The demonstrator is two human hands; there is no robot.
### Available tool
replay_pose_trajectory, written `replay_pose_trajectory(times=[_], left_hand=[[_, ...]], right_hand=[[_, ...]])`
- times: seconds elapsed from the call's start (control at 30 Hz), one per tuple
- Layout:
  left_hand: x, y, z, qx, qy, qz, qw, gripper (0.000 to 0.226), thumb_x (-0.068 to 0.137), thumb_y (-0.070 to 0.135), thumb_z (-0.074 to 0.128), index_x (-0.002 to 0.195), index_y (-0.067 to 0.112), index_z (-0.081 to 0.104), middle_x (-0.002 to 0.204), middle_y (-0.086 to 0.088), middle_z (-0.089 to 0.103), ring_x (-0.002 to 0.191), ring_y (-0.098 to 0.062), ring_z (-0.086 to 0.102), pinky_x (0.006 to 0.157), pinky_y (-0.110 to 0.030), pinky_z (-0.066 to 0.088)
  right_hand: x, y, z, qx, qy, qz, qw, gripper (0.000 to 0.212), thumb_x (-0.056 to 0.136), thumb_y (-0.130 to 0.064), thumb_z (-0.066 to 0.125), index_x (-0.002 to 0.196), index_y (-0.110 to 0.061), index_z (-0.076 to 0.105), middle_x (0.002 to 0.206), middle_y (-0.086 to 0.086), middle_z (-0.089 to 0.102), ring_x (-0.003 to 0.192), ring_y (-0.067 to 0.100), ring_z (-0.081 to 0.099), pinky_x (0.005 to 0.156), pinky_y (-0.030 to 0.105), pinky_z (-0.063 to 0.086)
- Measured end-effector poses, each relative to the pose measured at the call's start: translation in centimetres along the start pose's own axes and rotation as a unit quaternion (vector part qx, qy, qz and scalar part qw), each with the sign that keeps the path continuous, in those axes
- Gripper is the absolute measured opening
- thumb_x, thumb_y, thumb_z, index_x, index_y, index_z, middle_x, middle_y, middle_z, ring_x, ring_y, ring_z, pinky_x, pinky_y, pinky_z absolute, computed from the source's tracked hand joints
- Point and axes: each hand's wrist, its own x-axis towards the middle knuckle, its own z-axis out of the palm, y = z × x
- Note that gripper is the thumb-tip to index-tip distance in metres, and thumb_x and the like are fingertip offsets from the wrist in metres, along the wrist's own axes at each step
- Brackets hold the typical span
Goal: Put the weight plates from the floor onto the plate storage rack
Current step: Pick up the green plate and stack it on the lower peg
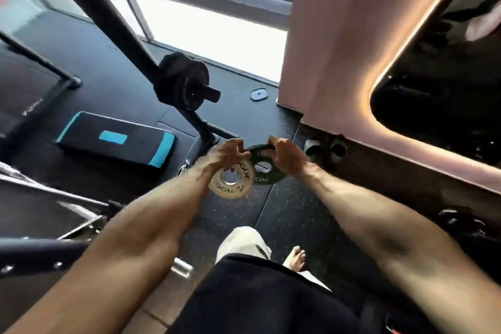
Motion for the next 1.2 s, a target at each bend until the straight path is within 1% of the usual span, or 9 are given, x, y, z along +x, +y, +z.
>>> replay_pose_trajectory(times=[0.23,0.43,0.53,0.63,0.73,0.83,1.0,1.1,1.2], left_hand=[[3.0,0.0,-1.8,-0.084,0.049,-0.083,0.992,0.019,0.095,0.037,0.054,0.093,0.018,0.054,0.094,-0.009,0.064,0.086,-0.025,0.063,0.075,-0.035,0.050],[8.4,-4.1,-2.1,-0.165,0.101,-0.156,0.969,0.061,0.069,0.077,0.045,0.097,0.026,0.062,0.095,0.001,0.069,0.084,-0.018,0.067,0.078,-0.043,0.056],[9.4,-4.1,-3.7,-0.187,0.112,-0.183,0.959,0.050,0.073,0.070,0.050,0.097,0.028,0.062,0.088,0.005,0.071,0.080,-0.016,0.068,0.072,-0.040,0.056],[9.9,-3.6,-5.6,-0.196,0.129,-0.201,0.951,0.035,0.087,0.056,0.055,0.089,0.021,0.054,0.083,0.003,0.064,0.076,-0.017,0.062,0.066,-0.031,0.042],[10.6,-3.7,-6.9,-0.204,0.129,-0.240,0.940,0.049,0.076,0.071,0.046,0.089,0.023,0.047,0.078,0.002,0.059,0.070,-0.018,0.057,0.066,-0.030,0.042],[11.6,-4.3,-7.4,-0.203,0.158,-0.272,0.927,0.044,0.089,0.063,0.053,0.095,0.020,0.054,0.084,0.001,0.061,0.077,-0.019,0.059,0.068,-0.031,0.042],[12.8,-4.9,-8.0,-0.219,0.207,-0.339,0.891,0.044,0.087,0.060,0.056,0.098,0.017,0.055,0.086,0.002,0.063,0.081,-0.021,0.063,0.071,-0.035,0.046],[13.5,-5.0,-8.2,-0.255,0.219,-0.361,0.870,0.043,0.086,0.062,0.056,0.089,0.019,0.053,0.075,0.005,0.064,0.071,-0.017,0.064,0.064,-0.031,0.045],[13.9,-4.5,-7.6,-0.261,0.237,-0.384,0.853,0.042,0.087,0.057,0.055,0.098,0.017,0.057,0.077,0.005,0.066,0.067,-0.011,0.063,0.060,-0.025,0.043]], right_hand=[[9.3,1.2,-2.2,-0.024,-0.072,-0.086,0.993,0.010,0.093,-0.027,0.058,0.095,-0.019,0.053,0.093,0.012,0.070,0.082,0.030,0.066,0.070,0.034,0.049],[17.5,0.8,-2.5,-0.046,-0.130,-0.155,0.978,0.013,0.094,-0.032,0.057,0.092,-0.022,0.048,0.094,0.010,0.069,0.081,0.030,0.064,0.072,0.039,0.051],[20.8,0.4,-3.0,-0.051,-0.159,-0.180,0.969,0.014,0.094,-0.031,0.057,0.091,-0.024,0.045,0.094,0.010,0.068,0.083,0.031,0.065,0.072,0.040,0.051],[24.0,-0.7,-3.7,-0.056,-0.182,-0.212,0.958,0.012,0.097,-0.030,0.055,0.096,-0.021,0.047,0.097,0.012,0.068,0.083,0.031,0.064,0.072,0.040,0.051],[26.4,-1.4,-4.1,-0.049,-0.200,-0.248,0.946,0.015,0.099,-0.030,0.054,0.091,-0.022,0.044,0.089,0.003,0.062,0.076,0.024,0.058,0.065,0.033,0.040],[29.0,-2.1,-4.3,-0.046,-0.216,-0.280,0.934,0.018,0.099,-0.031,0.053,0.089,-0.023,0.041,0.088,-0.002,0.056,0.074,0.021,0.054,0.064,0.030,0.034],[32.9,-3.3,-3.4,-0.062,-0.222,-0.364,0.902,0.018,0.097,-0.031,0.055,0.104,-0.018,0.046,0.106,0.008,0.055,0.083,0.025,0.056,0.068,0.033,0.040],[34.6,-3.7,-3.1,-0.079,-0.214,-0.417,0.880,0.027,0.095,-0.029,0.059,0.110,-0.009,0.049,0.110,0.012,0.053,0.090,0.032,0.059,0.072,0.043,0.051],[35.6,-3.8,-2.6,-0.101,-0.211,-0.457,0.858,0.031,0.094,-0.029,0.060,0.114,-0.007,0.050,0.114,0.012,0.051,0.093,0.032,0.060,0.075,0.046,0.053]])
